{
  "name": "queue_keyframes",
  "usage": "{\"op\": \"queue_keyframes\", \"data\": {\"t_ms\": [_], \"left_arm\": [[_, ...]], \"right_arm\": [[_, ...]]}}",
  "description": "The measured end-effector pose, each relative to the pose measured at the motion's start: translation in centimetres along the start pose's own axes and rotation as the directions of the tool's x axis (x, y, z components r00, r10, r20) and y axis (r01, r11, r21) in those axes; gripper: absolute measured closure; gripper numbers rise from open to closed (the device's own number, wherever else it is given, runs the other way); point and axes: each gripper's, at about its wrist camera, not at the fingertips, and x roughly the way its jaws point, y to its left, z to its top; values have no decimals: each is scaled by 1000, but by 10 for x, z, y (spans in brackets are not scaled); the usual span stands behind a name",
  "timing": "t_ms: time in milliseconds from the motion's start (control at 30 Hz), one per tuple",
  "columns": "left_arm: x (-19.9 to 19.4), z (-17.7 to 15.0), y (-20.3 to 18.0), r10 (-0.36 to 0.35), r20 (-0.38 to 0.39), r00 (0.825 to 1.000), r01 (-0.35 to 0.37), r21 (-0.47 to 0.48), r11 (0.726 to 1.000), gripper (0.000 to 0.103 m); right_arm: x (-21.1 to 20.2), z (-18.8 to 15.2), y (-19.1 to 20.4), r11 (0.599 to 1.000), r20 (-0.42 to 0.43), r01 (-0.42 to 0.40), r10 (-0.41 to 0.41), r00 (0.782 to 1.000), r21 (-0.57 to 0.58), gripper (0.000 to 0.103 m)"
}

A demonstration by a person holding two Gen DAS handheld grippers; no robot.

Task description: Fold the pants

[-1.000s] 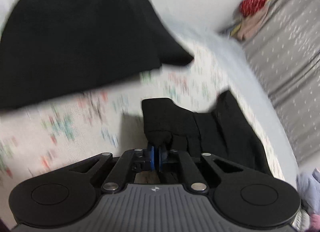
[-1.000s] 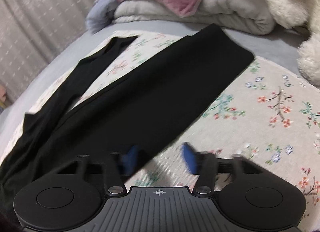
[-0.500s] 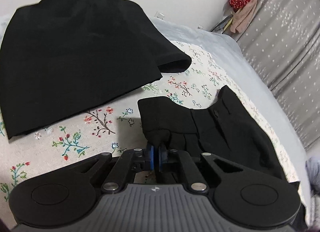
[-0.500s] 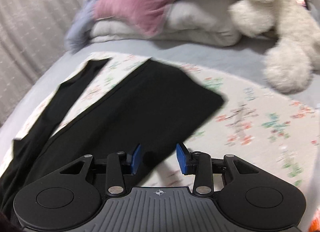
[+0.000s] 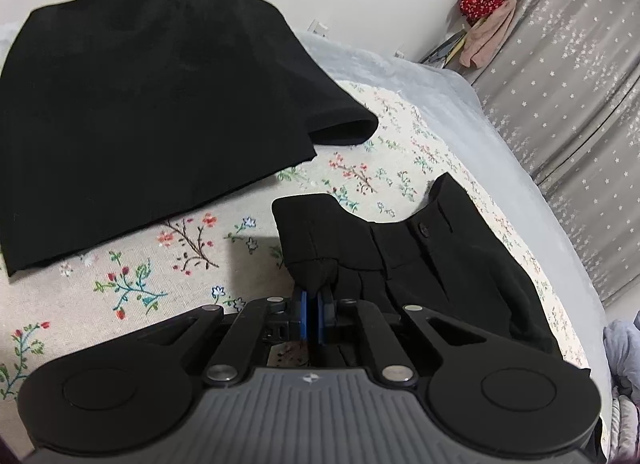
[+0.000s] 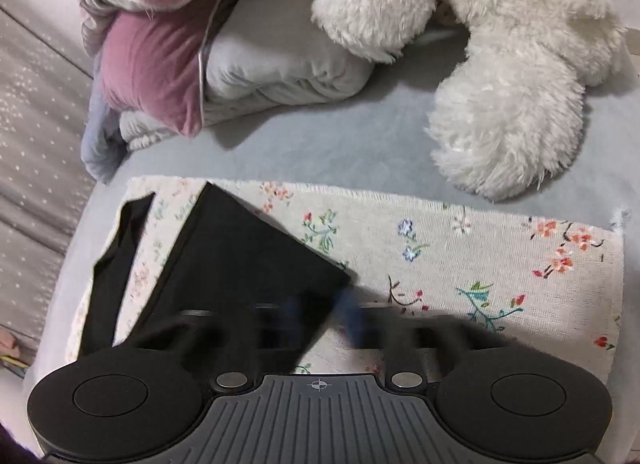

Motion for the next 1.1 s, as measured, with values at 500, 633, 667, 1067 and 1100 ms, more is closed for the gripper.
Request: {"op": "queue_keyframes", "data": {"t_ms": [500, 633, 667, 1067, 1100], "left_arm": [[-4, 0, 8, 6, -33, 999, -6, -8, 1000, 103], [4, 2, 7, 52, -85, 995, -50, 32, 998, 85], [3, 4, 9, 58, -81, 995, -57, 16, 998, 80], [13, 36, -76, -23, 41, 999, 14, 226, 974, 37], [21, 38, -88, -36, 29, 999, 27, 257, 966, 33]], "right_arm": [[-29, 15, -12, 998, 60, -19, 22, 998, -63, 100], [-33, 13, 2, 991, 75, 26, -16, 997, -133, 92], [-36, 13, 8, 986, 101, 62, -47, 994, -153, 87], [-3, 11, 153, 841, 70, -78, 136, 988, -536, 43], [5, 8, 165, 818, 52, -93, 148, 988, -568, 43]]}}
